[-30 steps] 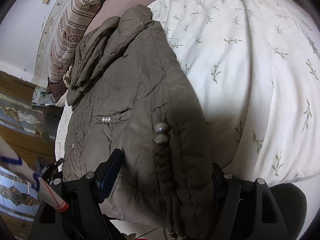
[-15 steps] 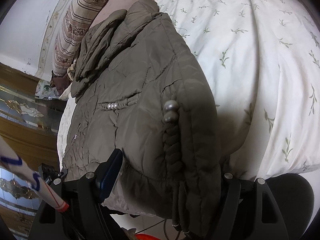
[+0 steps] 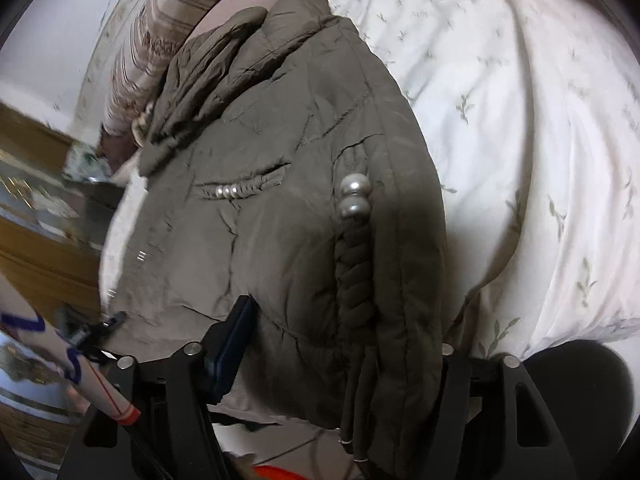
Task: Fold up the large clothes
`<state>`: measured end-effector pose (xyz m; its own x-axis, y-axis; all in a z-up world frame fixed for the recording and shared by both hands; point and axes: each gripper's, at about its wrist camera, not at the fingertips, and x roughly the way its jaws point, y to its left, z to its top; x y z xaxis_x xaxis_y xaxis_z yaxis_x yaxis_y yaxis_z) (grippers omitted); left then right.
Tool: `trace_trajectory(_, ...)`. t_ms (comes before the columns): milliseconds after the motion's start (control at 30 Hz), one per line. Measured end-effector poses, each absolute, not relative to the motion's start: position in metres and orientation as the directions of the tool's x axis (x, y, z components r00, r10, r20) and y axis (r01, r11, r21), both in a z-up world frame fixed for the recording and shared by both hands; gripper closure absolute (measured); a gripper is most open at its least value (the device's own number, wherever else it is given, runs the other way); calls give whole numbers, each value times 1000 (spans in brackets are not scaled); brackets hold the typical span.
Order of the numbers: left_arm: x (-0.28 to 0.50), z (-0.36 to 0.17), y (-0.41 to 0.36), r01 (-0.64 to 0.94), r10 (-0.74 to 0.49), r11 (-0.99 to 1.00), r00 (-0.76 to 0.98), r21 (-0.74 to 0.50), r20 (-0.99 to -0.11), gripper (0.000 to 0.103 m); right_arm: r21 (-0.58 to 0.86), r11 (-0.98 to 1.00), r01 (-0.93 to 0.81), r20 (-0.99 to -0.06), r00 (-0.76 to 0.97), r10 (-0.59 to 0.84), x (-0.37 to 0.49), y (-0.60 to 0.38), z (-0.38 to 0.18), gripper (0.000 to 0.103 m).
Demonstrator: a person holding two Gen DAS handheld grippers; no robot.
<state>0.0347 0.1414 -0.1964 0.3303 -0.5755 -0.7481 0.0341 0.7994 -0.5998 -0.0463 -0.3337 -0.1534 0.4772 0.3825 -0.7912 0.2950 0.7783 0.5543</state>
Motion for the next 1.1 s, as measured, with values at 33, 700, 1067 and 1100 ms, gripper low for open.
trace_trajectory(33,34,-193,141,34,-574,800,337,-599,-747,81,554,778,295,-791,479,382,-46,-334,-151,53)
trace_trajectory(700,31,-89,148,110,-612,759,454,-641,-647,86,641,757,128,-659,598,457,-29,-342,-42,83)
trace_trajectory(1067,169,5,103,168,-495,847,594,-504,-635,86,579,809,107,-614,710,346,111,-370,42,83)
trace_trajectory(1100,185,8,98,161,-475,860,599,-485,-644,86,564,816,124,-624,712,323,131,-373,45,83)
